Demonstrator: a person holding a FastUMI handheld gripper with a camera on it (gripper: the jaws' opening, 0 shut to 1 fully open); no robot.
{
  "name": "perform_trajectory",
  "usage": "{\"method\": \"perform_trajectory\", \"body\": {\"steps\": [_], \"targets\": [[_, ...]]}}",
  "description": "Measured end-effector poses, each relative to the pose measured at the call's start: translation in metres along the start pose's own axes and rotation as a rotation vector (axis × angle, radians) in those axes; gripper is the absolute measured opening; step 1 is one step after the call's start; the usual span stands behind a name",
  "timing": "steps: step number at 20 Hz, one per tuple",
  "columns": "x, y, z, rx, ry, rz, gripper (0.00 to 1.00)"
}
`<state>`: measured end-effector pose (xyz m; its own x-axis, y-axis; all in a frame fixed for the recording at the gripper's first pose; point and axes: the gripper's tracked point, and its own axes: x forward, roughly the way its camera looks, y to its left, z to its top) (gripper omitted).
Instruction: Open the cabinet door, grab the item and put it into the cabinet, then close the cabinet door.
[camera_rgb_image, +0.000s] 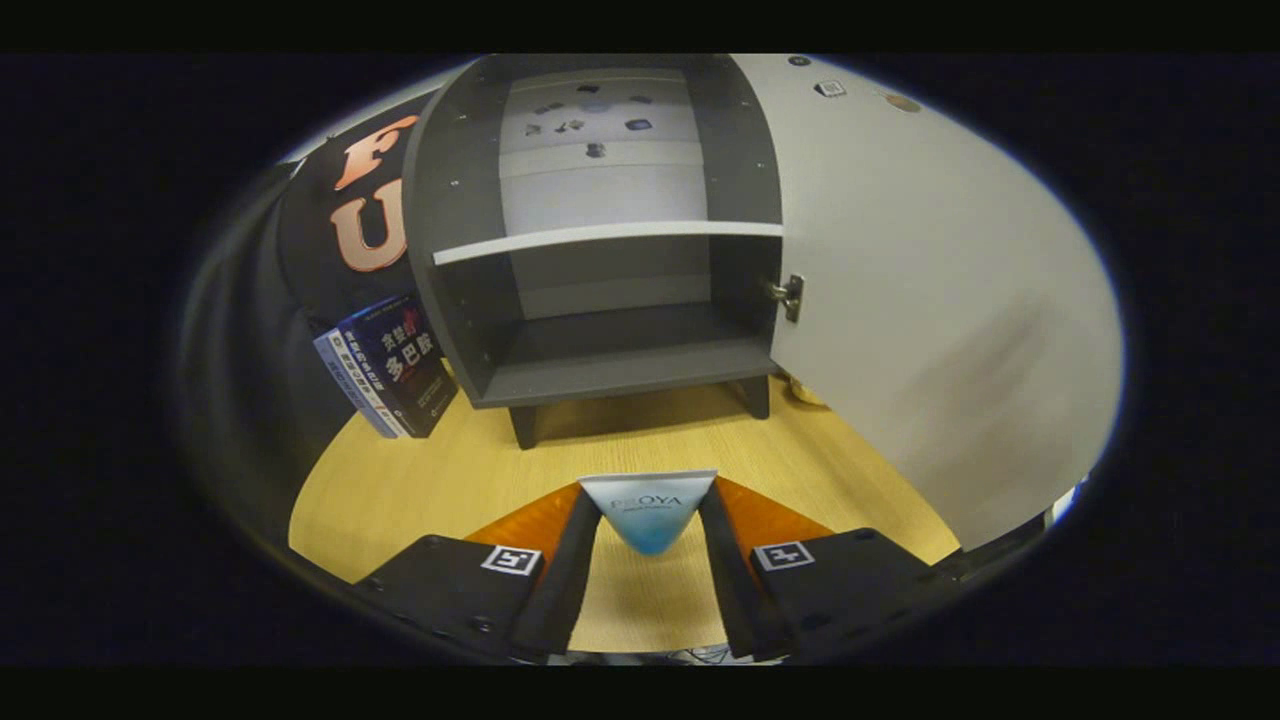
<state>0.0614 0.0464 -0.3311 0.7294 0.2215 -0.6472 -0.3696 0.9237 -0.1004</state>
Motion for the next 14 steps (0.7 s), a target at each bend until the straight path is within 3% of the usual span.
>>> {"method": "perform_trajectory", "body": {"steps": [10,14], "targets": [[-0.043,0.057,0.177,-0.016,-0.167,0.063,0.63],[-0.039,0.07,0.238,-0.019,-0.224,0.061,0.63]]}}
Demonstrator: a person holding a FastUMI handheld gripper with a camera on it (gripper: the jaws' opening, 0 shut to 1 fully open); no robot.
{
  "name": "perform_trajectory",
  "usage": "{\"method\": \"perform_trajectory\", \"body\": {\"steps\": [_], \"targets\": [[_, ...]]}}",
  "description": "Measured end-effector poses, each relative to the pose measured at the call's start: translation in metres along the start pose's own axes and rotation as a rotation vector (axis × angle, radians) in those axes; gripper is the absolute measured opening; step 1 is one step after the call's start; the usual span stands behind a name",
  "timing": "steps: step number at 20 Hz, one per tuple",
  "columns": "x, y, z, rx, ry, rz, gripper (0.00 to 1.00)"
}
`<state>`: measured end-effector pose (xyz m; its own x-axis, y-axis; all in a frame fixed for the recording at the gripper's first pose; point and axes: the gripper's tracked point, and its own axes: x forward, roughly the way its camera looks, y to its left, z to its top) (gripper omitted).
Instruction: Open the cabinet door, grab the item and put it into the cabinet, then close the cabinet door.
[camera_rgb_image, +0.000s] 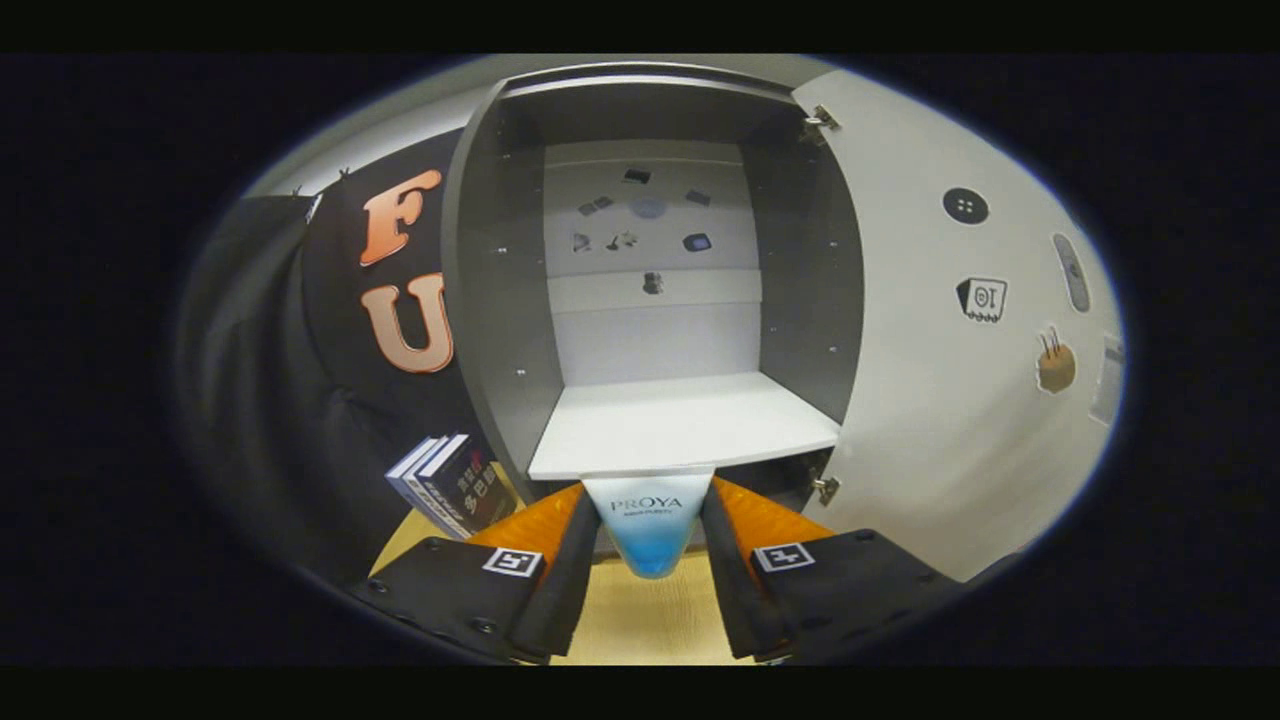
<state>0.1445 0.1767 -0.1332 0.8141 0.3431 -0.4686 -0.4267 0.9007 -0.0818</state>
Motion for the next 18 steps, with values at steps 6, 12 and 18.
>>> {"method": "perform_trajectory", "body": {"steps": [6,12,18], "targets": [[0.061,0.007,0.053,-0.015,-0.014,-0.02,0.63],[0.139,-0.011,0.046,-0.004,0.058,-0.068,0.63],[0.173,-0.018,0.035,-0.007,0.089,-0.085,0.63]]}}
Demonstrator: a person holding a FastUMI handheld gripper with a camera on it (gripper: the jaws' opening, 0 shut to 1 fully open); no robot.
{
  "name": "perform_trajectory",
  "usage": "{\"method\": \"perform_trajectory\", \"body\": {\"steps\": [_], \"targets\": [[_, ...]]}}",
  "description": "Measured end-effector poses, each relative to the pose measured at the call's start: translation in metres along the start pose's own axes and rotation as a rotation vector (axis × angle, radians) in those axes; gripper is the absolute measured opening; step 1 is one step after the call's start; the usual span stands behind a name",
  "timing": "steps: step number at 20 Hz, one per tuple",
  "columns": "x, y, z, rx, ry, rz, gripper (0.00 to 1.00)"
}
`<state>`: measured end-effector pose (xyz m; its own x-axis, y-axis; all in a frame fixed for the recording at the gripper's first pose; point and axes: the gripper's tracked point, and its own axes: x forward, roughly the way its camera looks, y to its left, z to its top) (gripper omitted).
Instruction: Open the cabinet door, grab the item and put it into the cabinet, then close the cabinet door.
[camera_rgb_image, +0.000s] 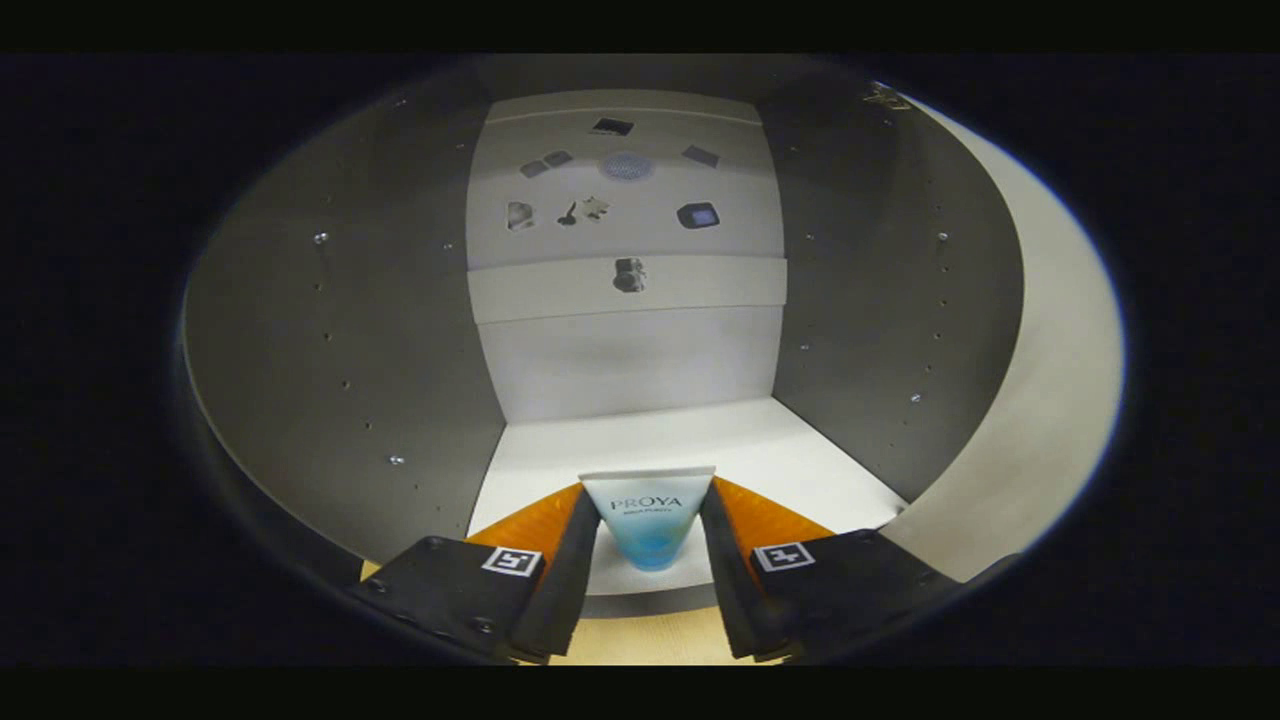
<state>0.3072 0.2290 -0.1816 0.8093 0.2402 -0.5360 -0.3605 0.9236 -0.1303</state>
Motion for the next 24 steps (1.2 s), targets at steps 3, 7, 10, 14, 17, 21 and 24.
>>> {"method": "perform_trajectory", "body": {"steps": [3,7,10,14,17,21,24], "targets": [[-0.003,0.002,0.006,-0.017,-0.025,0.008,0.7],[-0.028,-0.006,0.012,-0.006,-0.057,0.0,0.99],[-0.064,-0.007,0.009,-0.003,-0.102,0.016,0.99],[-0.131,-0.009,-0.015,-0.027,-0.143,0.057,0.99],[-0.184,-0.026,-0.035,-0.036,-0.178,0.042,0.99],[-0.254,-0.055,-0.063,-0.005,-0.204,0.009,0.99],[-0.307,-0.08,-0.075,-0.018,-0.241,-0.01,0.98]]}}
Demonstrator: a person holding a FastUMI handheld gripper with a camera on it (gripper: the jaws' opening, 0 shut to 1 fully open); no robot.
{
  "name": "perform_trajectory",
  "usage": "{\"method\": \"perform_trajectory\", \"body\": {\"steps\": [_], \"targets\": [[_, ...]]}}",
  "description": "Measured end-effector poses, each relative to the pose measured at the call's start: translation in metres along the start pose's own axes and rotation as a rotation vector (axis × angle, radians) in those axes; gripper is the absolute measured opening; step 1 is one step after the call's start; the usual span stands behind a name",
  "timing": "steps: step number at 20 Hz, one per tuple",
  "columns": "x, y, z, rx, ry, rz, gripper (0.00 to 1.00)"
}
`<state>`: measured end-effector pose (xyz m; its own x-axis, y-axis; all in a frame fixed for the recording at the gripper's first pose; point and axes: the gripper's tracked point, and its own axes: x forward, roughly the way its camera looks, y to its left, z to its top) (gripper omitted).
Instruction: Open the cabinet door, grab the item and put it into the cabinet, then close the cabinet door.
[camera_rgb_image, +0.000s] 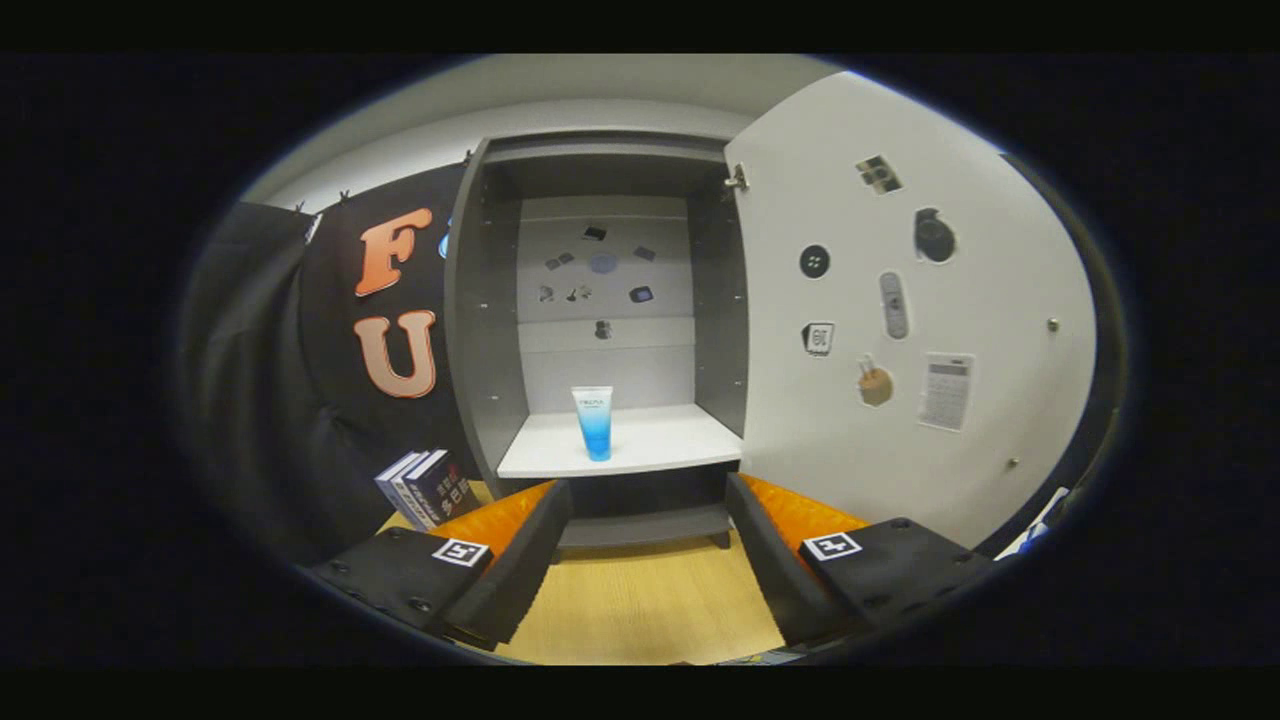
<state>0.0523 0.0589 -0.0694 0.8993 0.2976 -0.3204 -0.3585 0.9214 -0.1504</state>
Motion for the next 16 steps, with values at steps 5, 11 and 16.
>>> {"method": "perform_trajectory", "body": {"steps": [5,11,16], "targets": [[-0.069,-0.068,0.0,-0.007,-0.041,-0.051,0.99],[-0.102,-0.175,-0.006,-0.015,-0.061,-0.129,0.99],[-0.107,-0.249,-0.016,0.017,-0.07,-0.194,0.99]]}}
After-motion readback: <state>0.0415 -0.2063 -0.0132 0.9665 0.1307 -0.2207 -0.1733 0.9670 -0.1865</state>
